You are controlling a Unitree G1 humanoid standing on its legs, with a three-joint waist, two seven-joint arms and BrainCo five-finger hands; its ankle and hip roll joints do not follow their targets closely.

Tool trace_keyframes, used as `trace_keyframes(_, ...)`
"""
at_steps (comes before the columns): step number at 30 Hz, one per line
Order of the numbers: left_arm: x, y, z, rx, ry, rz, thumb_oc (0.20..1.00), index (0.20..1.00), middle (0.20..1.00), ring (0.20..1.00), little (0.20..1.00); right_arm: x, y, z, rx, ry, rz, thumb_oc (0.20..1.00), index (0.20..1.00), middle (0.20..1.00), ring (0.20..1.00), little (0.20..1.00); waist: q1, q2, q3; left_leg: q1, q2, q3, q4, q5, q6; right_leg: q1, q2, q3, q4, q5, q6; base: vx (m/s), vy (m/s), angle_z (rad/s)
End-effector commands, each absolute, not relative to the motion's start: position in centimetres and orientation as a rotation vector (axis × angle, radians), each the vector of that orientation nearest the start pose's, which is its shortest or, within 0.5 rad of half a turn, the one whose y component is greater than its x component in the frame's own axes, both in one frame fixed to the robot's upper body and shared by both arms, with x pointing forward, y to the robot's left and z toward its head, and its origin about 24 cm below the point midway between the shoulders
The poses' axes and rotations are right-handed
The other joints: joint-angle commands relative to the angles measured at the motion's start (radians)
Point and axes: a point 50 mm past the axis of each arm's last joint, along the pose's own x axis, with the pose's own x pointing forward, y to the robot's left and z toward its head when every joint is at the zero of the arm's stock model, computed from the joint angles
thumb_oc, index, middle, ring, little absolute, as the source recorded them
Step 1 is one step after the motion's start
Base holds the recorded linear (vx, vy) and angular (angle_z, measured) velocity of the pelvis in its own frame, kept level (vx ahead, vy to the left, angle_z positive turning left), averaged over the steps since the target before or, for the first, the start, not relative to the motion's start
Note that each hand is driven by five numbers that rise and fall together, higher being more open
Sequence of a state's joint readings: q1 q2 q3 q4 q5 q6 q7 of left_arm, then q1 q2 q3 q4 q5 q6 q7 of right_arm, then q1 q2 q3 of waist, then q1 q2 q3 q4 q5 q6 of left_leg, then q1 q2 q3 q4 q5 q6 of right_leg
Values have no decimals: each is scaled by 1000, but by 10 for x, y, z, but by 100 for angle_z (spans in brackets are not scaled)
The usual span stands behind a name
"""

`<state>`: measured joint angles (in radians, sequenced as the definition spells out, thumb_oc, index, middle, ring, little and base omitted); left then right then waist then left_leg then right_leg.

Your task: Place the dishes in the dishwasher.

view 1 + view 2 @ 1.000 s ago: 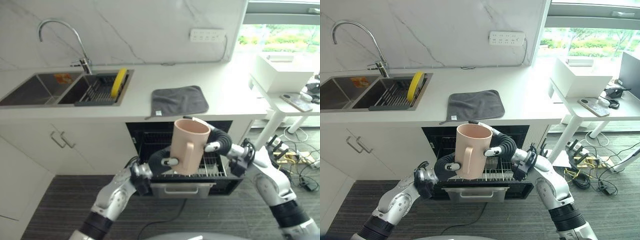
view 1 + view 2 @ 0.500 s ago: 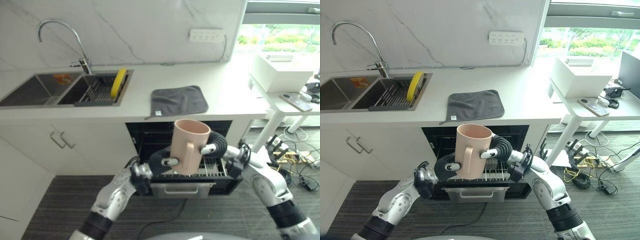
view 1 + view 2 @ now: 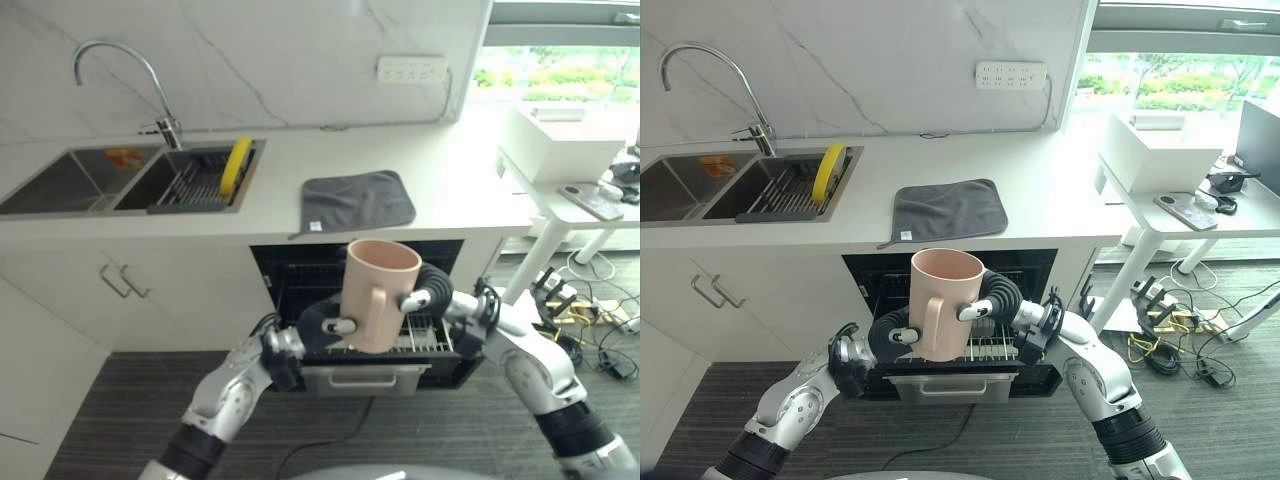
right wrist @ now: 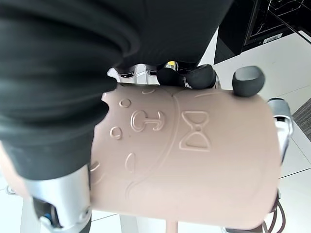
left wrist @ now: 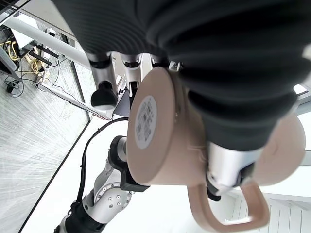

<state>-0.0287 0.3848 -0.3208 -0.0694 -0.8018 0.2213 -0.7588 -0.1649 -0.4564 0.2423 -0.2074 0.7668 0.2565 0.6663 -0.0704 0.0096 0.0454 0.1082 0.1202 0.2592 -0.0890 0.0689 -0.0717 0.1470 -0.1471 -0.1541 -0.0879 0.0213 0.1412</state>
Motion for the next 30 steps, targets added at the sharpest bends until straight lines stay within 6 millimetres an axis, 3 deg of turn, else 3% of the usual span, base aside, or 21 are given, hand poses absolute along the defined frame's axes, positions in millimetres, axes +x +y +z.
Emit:
trace_keyframes(1, 229, 105, 58, -434, 108, -1145, 200, 200, 200, 200, 200, 245, -95, 154, 265, -236, 1235, 1000, 1000, 1000, 1000, 1000, 21, -22, 10, 62, 71, -12, 2, -85, -25, -10, -18, -47, 1, -9, 12, 0, 0, 0)
trace_keyframes(20, 226, 105, 54, -452, 145, -1186, 200, 200, 200, 200, 200, 237, -83, 152, 319, -167, 1413, 1000, 1000, 1000, 1000, 1000, 26, -23, 7, 63, 73, -8, 2, -83, -25, -10, -17, -48, 1, -9, 12, 0, 0, 0)
trace_keyframes(30, 225, 105, 52, -455, 146, -1184, 200, 200, 200, 200, 200, 236, -83, 152, 329, -182, 1417, 1000, 1000, 1000, 1000, 1000, 24, -23, 8, 63, 72, -10, 2, -82, -25, -8, -14, -44, 1, -11, 9, 0, 0, 0)
